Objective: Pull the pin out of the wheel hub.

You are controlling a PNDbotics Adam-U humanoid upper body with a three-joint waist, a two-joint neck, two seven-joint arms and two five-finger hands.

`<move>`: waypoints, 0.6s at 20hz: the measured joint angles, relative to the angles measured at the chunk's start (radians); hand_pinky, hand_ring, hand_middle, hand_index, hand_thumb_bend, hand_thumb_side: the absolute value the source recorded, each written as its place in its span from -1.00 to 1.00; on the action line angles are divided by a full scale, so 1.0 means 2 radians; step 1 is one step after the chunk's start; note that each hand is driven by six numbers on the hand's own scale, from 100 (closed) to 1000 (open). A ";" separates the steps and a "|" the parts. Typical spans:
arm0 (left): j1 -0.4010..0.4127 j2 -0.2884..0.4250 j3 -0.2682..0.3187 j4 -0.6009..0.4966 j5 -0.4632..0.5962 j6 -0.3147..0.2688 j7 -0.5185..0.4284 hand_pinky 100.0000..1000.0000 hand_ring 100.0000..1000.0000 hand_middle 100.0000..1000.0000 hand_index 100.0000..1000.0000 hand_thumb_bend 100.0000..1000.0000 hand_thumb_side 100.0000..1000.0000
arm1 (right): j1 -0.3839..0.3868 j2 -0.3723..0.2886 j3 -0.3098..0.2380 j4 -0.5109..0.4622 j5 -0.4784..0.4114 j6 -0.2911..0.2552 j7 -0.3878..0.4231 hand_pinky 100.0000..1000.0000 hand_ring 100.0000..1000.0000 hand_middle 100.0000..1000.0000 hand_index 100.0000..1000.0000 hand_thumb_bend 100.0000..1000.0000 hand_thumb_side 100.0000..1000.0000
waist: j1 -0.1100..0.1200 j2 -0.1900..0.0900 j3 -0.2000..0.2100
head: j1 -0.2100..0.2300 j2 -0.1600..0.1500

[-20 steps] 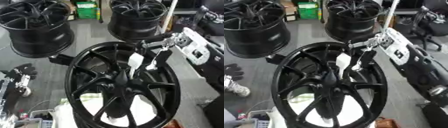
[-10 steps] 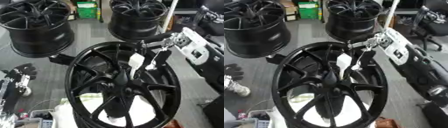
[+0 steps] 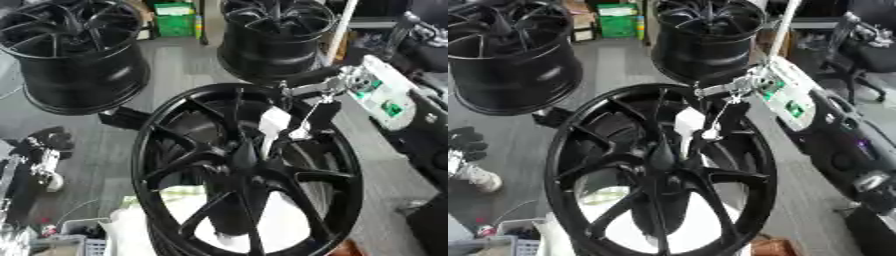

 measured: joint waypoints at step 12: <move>-0.001 0.000 0.000 0.000 0.000 0.000 0.000 0.45 0.39 0.29 0.54 -0.74 0.12 | -0.001 0.000 0.000 0.000 -0.006 -0.003 -0.003 0.23 0.04 -0.06 0.18 -1.00 -0.92 | 0.000 0.002 0.001 | -0.001 0.000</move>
